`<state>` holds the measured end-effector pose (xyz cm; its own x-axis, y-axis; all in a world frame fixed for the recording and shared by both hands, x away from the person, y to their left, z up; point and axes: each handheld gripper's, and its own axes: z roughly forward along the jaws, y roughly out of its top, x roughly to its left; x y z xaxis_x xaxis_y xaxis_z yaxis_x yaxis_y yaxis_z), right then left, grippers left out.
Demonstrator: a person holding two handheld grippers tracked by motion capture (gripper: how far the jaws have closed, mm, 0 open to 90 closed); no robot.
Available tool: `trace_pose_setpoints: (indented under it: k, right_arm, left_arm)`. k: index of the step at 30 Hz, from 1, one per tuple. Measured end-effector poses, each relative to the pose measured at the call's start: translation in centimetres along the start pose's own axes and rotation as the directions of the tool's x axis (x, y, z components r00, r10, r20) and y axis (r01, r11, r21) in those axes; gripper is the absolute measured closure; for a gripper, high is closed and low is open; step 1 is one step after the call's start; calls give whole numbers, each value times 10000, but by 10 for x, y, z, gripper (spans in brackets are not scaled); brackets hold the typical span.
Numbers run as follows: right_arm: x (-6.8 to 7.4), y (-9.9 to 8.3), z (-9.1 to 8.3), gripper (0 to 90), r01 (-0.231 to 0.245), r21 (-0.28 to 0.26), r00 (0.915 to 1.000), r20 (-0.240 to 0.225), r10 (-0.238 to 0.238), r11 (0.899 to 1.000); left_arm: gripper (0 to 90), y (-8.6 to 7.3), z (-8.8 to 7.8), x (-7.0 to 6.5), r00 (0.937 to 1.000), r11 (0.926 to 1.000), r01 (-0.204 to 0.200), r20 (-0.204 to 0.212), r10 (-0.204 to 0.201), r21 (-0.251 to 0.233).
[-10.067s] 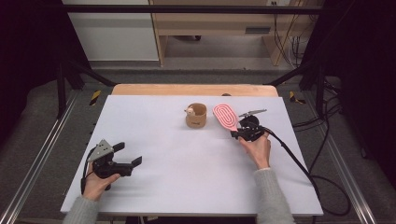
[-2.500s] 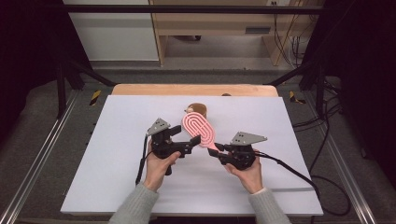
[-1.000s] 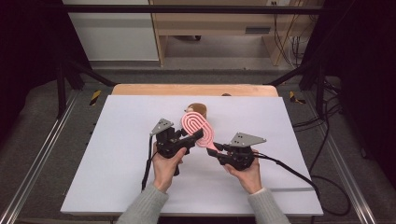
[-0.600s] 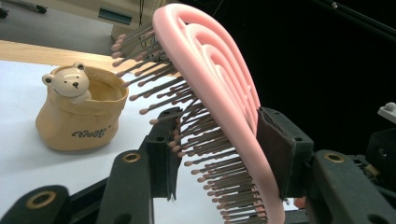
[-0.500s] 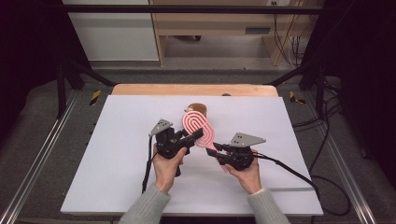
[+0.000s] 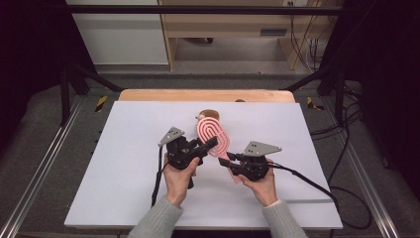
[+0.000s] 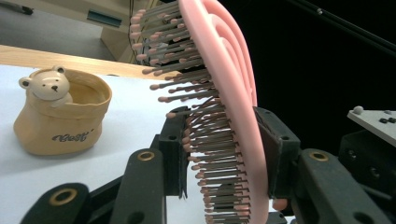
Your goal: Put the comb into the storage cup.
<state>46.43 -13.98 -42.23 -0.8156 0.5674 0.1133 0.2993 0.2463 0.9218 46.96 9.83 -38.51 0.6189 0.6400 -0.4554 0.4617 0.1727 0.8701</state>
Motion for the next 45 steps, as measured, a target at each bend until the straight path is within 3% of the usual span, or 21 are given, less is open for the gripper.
trace_pose_setpoints:
  k: [19,31,45]
  right_arm:
    - [0,0,0,704,-26,-18,9999,-99,26,10000]
    - [-1,1,-1,689,-40,0,9999,-148,40,10000]
    - [-2,4,-4,493,-72,-275,10000,10,73,9996]
  left_arm:
    - [630,0,0,-10,9970,9983,-552,532,561,-183]
    - [632,4,2,-15,9921,9936,-1118,560,1124,-125]
    - [633,17,1,-17,9845,9849,-1731,290,1732,-59]
